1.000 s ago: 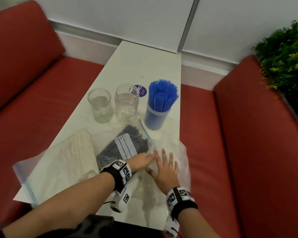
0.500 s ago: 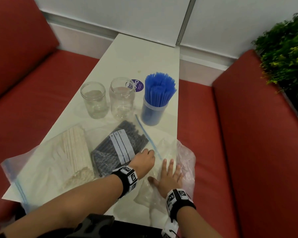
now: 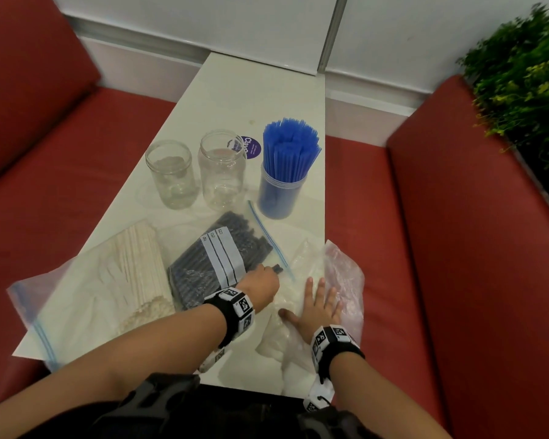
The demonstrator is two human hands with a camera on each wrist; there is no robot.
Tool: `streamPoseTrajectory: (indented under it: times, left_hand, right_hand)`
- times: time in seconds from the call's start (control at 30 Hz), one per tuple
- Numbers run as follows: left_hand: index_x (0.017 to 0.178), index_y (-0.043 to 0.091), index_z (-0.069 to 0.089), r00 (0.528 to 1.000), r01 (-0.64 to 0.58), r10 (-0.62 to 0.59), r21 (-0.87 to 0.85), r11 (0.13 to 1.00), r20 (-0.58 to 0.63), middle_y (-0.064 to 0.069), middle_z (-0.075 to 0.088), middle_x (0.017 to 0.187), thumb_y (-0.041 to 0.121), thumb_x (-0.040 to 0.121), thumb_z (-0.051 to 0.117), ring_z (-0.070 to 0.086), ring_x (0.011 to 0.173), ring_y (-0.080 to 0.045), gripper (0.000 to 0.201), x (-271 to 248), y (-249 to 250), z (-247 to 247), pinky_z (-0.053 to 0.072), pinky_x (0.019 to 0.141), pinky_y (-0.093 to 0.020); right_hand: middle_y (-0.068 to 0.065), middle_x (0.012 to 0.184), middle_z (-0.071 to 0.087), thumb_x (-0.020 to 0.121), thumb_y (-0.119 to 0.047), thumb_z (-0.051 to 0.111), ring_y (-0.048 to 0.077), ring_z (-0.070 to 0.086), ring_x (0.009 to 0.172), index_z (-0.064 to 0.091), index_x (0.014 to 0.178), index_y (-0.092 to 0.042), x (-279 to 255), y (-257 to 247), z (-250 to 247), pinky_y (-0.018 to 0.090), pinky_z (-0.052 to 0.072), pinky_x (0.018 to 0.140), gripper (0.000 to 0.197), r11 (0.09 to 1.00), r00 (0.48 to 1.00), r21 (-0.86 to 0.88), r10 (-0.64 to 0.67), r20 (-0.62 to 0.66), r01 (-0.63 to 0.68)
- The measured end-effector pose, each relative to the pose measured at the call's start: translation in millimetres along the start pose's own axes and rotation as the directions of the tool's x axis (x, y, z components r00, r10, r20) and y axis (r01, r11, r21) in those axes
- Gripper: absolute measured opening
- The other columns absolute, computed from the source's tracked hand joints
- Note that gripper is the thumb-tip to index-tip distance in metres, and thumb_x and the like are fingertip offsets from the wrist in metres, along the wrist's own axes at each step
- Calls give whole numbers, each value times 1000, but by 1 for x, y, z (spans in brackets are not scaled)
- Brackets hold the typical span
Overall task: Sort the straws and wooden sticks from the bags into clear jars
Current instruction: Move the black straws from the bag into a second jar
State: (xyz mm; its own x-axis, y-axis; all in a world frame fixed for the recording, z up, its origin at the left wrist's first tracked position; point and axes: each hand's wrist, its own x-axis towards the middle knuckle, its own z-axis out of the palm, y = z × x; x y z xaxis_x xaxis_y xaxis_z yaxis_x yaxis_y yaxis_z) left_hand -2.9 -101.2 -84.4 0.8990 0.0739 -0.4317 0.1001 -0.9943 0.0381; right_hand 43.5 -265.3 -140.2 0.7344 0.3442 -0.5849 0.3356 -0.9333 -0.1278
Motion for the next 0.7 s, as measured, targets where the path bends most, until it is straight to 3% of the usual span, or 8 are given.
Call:
streamPoseTrajectory:
  times: [0.07,0.17,0.23,0.33,0.43,0.5,0.57,0.7]
  left_hand:
    - [138,4,44,996,62,-73,-205,977,-45,-19,51,127,10,94,47,51,114,-34,44,4,-8,-7,47,93,-42]
    - [104,7,55,927,28,-195,-460,887,-319,-14,58,106,21,91,46,54,96,-31,21,3,-20,-27,41,77,-37]
    - [86,11,48,855,-70,-288,-646,761,-431,-7,60,85,25,92,47,57,79,-27,15,-1,-31,-42,39,65,-36]
    - [84,20,47,801,-225,-395,-837,499,-450,6,57,73,32,97,44,54,61,-6,17,-12,-50,-66,40,54,-24]
    - [82,22,45,753,-334,-470,-883,330,-461,14,50,68,37,93,38,43,58,-2,19,-30,-76,-85,39,57,-21]
    - [81,24,43,764,-380,-490,-906,184,-420,15,45,70,36,89,36,43,68,-8,17,-41,-93,-93,42,67,-25]
    - [81,25,43,790,-398,-492,-916,43,-366,5,44,78,30,91,35,44,75,-14,14,-49,-107,-99,44,71,-29]
    - [74,28,47,826,-418,-473,-897,-145,-308,8,44,71,21,94,35,44,60,-5,24,-66,-123,-107,41,52,-17]
  right_hand:
    - [10,162,-34,80,-90,35,39,-26,150,-28,154,-25,0,2,0,59,-13,120,117,1000,1000,10,5,-8,-5]
    - [12,161,-34,80,-89,36,38,-27,150,-29,154,-22,1,-7,-1,59,-13,121,119,1000,1000,-5,12,-5,-12]
    - [13,160,-36,82,-88,35,39,-28,149,-32,152,-20,1,-20,0,58,-12,121,118,998,1000,-61,-25,4,25]
    - [11,156,-39,86,-85,28,42,-30,147,-30,153,-22,0,-51,7,59,-14,120,109,984,991,-120,-132,27,135]
    - [6,164,-28,101,-65,21,42,-23,150,-17,158,-27,2,-75,3,59,-11,121,79,977,978,-51,-206,22,207]
    - [3,169,-14,108,-49,21,36,-14,154,-8,161,-24,4,-80,-5,53,-4,125,65,954,954,19,-298,-38,299]
    - [2,169,-11,110,-36,23,32,-11,155,-5,161,-23,1,-83,-8,49,-2,125,60,940,935,-23,-341,-100,340]
    - [6,168,-15,109,-31,30,32,-12,155,-6,162,-22,-5,-94,-11,51,1,126,64,964,967,-81,-252,32,254]
